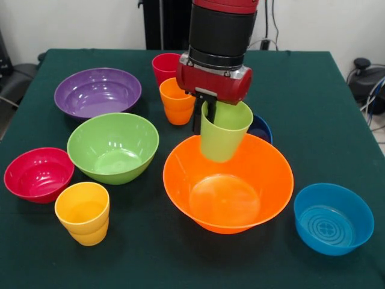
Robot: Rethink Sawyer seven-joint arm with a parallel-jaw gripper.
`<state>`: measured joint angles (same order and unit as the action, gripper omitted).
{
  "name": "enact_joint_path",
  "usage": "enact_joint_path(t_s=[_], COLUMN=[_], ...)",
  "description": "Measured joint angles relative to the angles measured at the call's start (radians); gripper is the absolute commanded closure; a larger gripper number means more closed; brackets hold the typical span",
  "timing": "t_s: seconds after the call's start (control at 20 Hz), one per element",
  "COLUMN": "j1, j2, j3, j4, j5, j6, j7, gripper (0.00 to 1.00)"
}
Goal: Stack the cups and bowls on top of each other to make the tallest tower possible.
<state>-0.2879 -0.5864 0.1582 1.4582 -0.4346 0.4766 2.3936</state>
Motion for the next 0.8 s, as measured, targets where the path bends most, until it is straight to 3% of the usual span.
enact_joint_path(t_s=[0.8], j1=[0.010], j2=[0.001], j3=[-0.009], j4=[0.059], j5=[-0.038], j6=[-0.068], j7=[0.000], gripper=[1.00])
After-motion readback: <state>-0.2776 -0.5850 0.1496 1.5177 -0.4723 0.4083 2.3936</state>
